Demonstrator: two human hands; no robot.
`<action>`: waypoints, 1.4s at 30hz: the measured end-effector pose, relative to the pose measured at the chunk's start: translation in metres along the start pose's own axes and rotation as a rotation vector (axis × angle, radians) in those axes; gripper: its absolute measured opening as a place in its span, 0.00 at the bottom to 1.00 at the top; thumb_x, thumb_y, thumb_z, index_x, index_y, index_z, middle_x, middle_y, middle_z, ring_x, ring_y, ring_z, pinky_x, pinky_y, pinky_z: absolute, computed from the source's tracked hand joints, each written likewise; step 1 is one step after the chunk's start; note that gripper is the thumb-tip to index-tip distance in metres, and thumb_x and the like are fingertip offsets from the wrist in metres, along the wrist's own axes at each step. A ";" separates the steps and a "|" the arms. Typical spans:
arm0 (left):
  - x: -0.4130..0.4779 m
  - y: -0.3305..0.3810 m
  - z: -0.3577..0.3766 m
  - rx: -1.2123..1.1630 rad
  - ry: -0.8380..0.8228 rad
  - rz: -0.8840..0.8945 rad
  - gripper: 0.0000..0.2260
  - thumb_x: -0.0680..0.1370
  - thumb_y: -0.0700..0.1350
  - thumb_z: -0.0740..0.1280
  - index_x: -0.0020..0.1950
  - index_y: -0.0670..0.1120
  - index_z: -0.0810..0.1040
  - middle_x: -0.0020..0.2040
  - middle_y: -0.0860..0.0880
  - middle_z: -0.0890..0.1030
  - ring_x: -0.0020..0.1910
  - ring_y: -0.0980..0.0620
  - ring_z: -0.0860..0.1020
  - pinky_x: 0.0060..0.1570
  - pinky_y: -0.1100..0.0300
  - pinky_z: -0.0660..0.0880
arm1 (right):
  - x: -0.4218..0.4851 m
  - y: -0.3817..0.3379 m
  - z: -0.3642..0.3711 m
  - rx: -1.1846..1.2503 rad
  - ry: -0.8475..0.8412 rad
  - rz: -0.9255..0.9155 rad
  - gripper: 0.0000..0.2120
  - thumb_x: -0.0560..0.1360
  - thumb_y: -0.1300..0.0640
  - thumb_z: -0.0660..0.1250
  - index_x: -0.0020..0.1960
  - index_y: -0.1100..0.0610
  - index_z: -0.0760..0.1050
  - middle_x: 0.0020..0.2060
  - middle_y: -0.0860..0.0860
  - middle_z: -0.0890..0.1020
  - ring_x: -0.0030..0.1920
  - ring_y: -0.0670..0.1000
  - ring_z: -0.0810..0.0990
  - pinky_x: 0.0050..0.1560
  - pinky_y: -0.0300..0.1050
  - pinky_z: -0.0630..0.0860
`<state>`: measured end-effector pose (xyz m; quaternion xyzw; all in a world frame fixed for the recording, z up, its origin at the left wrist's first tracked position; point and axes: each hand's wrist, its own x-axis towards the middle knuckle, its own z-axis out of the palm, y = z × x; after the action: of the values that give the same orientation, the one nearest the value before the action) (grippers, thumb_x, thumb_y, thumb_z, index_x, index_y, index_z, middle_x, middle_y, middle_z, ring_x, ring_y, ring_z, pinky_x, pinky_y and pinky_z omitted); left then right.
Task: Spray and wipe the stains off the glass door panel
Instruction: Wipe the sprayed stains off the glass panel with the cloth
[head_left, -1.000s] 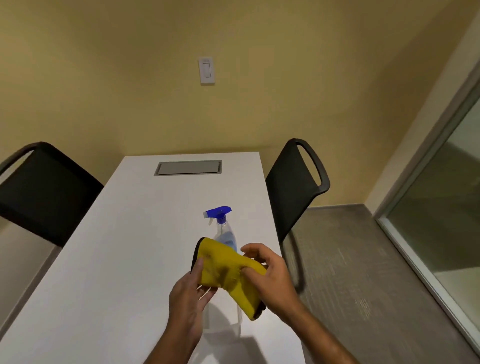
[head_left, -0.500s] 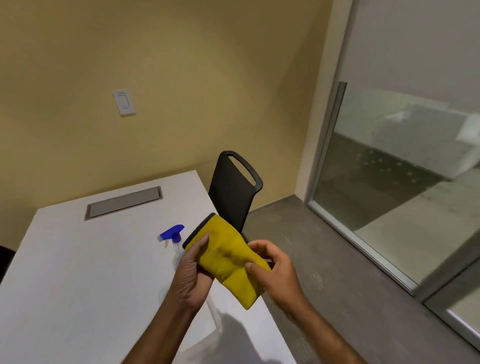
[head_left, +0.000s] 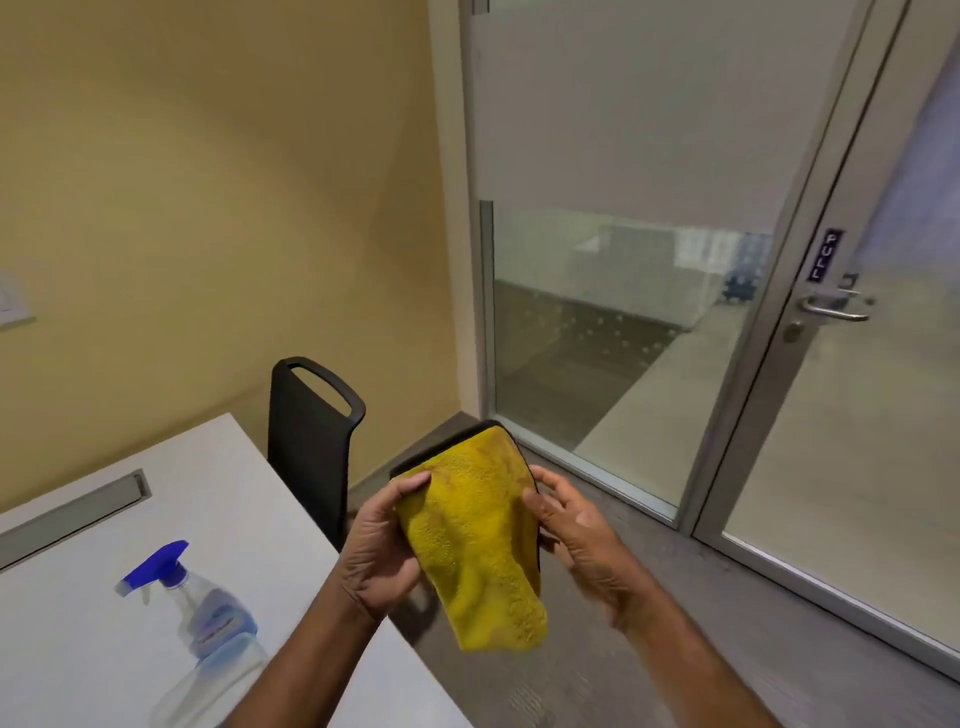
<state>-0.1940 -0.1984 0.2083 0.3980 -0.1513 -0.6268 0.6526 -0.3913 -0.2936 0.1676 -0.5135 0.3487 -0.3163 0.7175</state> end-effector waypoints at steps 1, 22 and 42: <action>0.004 -0.010 0.019 0.030 -0.036 -0.023 0.14 0.74 0.47 0.65 0.45 0.46 0.90 0.49 0.41 0.88 0.45 0.41 0.87 0.46 0.46 0.84 | -0.007 -0.004 -0.018 0.021 -0.030 0.025 0.46 0.61 0.36 0.81 0.73 0.49 0.71 0.66 0.51 0.82 0.66 0.54 0.80 0.63 0.50 0.79; 0.122 -0.218 0.383 0.419 -0.400 -0.199 0.13 0.77 0.44 0.69 0.57 0.39 0.86 0.57 0.37 0.86 0.52 0.43 0.87 0.47 0.49 0.86 | -0.167 -0.121 -0.406 -0.022 0.512 -0.157 0.27 0.66 0.51 0.83 0.61 0.59 0.82 0.54 0.57 0.88 0.56 0.58 0.87 0.58 0.56 0.82; 0.357 -0.304 0.634 0.609 -0.713 -0.083 0.14 0.80 0.47 0.68 0.62 0.41 0.83 0.56 0.42 0.88 0.54 0.47 0.87 0.49 0.56 0.82 | -0.091 -0.284 -0.653 -0.914 1.233 -0.027 0.15 0.69 0.34 0.73 0.48 0.43 0.85 0.48 0.43 0.88 0.51 0.47 0.86 0.49 0.46 0.82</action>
<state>-0.7872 -0.7115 0.2896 0.3368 -0.5271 -0.6771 0.3877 -1.0079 -0.6336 0.3056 -0.4939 0.7757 -0.3784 0.1056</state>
